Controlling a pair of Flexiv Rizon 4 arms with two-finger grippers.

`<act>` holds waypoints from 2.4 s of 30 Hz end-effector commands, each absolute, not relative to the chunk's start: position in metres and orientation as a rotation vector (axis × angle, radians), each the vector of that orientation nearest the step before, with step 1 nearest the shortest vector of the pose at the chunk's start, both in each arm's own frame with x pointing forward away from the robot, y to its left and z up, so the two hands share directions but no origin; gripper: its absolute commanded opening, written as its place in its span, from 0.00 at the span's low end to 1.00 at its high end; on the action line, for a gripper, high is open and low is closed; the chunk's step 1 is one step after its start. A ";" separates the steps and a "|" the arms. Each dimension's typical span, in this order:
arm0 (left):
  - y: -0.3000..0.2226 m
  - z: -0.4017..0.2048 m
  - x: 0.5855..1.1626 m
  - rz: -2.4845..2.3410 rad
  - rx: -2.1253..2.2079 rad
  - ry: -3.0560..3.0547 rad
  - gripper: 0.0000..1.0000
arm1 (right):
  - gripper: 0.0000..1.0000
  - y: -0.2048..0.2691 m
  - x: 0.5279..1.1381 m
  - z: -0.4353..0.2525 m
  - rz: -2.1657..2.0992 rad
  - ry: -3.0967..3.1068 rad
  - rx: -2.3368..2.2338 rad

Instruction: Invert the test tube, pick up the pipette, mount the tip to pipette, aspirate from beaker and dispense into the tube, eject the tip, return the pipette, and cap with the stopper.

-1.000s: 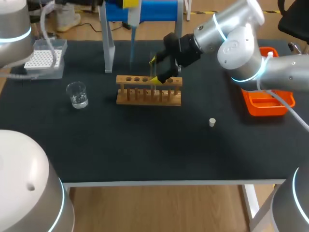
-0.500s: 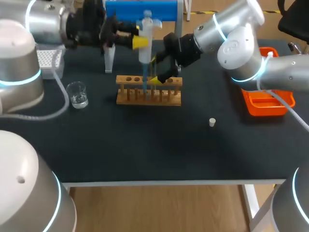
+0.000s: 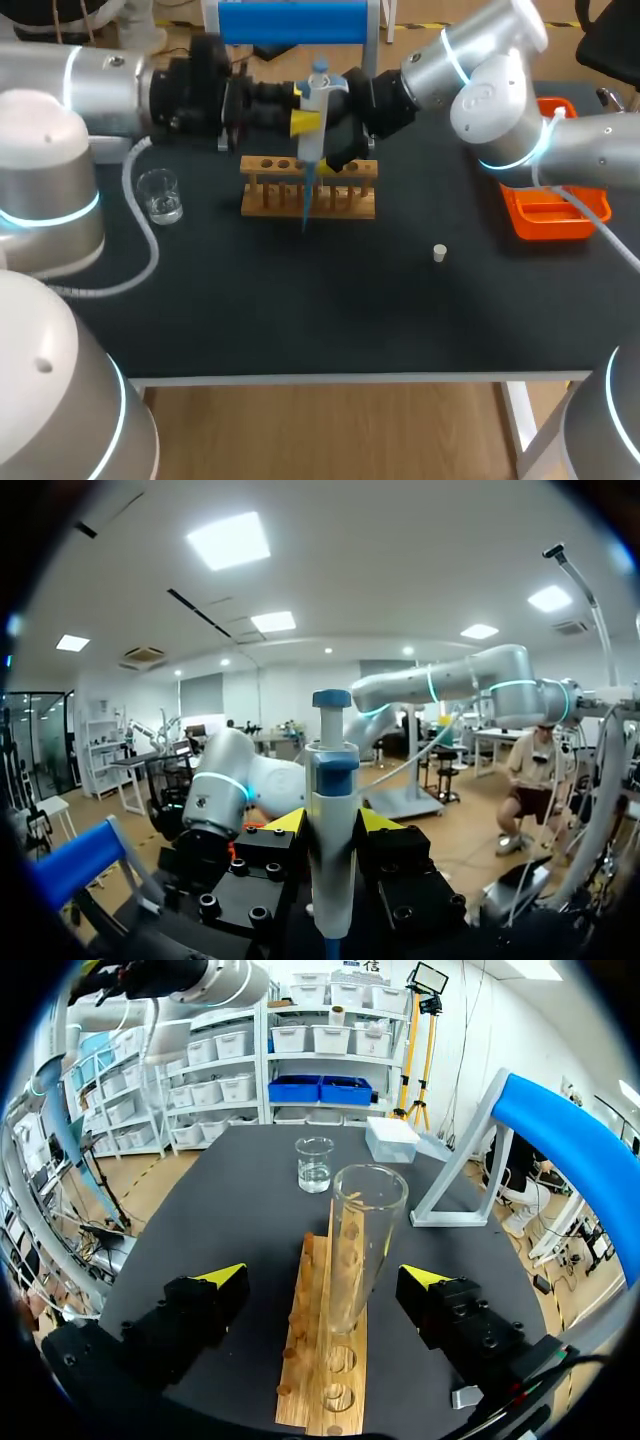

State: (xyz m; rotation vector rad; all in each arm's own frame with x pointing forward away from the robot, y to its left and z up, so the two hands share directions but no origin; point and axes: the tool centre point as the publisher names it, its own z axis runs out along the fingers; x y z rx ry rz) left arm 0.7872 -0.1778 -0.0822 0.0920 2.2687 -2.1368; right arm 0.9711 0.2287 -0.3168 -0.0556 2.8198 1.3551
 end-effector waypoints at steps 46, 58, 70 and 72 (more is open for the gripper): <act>-0.185 -0.084 0.788 -2.074 -0.042 2.197 0.00 | 1.00 0.205 0.962 -0.299 1.342 2.815 -0.067; -0.185 -0.084 0.788 -2.074 -0.042 2.197 0.00 | 1.00 0.123 0.916 -0.262 1.373 2.737 -0.086; -0.185 -0.084 0.788 -2.074 -0.042 2.197 0.00 | 1.00 0.079 0.845 -0.221 1.725 2.522 -0.179; -0.185 -0.084 0.788 -2.074 -0.042 2.197 0.00 | 1.00 0.081 0.835 -0.213 1.769 2.491 -0.208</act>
